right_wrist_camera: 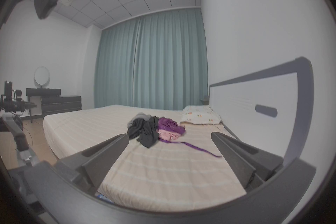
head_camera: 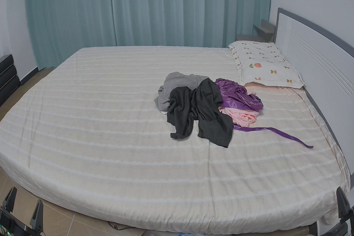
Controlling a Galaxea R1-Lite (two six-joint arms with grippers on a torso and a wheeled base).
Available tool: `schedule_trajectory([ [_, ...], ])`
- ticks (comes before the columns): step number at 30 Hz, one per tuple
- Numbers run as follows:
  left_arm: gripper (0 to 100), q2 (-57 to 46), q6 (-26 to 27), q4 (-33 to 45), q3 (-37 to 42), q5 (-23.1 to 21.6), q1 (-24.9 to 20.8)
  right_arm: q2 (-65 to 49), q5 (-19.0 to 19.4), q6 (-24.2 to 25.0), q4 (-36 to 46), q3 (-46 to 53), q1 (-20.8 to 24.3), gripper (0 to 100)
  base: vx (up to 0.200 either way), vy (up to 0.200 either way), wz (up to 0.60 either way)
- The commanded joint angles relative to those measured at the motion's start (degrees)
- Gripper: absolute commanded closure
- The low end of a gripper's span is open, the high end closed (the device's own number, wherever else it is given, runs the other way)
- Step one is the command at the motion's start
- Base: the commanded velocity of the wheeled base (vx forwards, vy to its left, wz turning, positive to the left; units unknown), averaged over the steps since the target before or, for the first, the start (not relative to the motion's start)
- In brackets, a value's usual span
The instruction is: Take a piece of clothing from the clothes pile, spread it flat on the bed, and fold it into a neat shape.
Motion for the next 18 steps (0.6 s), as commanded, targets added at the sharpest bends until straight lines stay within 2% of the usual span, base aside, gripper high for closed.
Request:
schedule_trajectory([
  [1,0,-0.9,0.0,0.0,1.0,0.0,0.0,21.1,5.8,0.8,-0.3,-9.1,0.5,0,0.0,0.0,0.0],
  [2,0,-0.9,0.0,0.0,1.0,0.0,0.0,22.6,6.1,1.0,-0.7,-9.1,0.5,0,0.0,0.0,0.0],
  [3,0,-0.9,0.0,0.0,1.0,0.1,0.0,32.1,6.8,3.3,-4.1,-9.4,0.6,0,0.0,0.0,0.0],
  [5,0,-0.9,0.0,0.0,1.0,0.0,0.0,38.6,7.0,4.8,-8.0,-9.7,0.6,0,0.0,0.0,0.0],
  [6,0,-0.9,0.0,0.0,1.0,0.0,0.0,47.4,7.1,5.8,-15.3,-9.8,1.4,0,0.0,0.0,0.0],
  [7,0,-0.9,0.0,0.0,1.0,0.0,0.0,48.2,7.1,5.8,-15.9,-9.8,1.6,0,0.0,0.0,0.0],
  [8,0,-0.9,0.0,0.0,1.0,0.0,0.0,56.4,6.9,6.0,-21.9,-9.7,3.7,0,0.0,0.0,0.0],
  [10,0,-0.9,0.0,0.0,1.0,0.0,0.0,65.0,6.5,6.9,-26.6,-10.3,5.9,0,0.0,0.0,0.0],
  [13,0,-0.9,0.0,0.0,1.0,0.0,0.0,76.5,6.2,10.8,-31.3,-14.5,8.2,0,0.0,0.0,0.0],
  [16,0,-0.9,0.0,0.0,1.0,0.0,0.0,87.2,5.8,15.7,-33.0,-20.8,9.5,0,0.0,0.0,0.0],
  [17,0,-0.9,0.0,0.0,1.0,0.0,0.0,87.7,5.8,15.9,-33.0,-21.2,9.6,0,0.0,0.0,0.0],
  [18,0,-0.9,0.0,0.0,1.0,0.0,0.0,93.0,5.5,17.2,-33.0,-24.5,10.3,0,0.0,0.0,0.0],
])
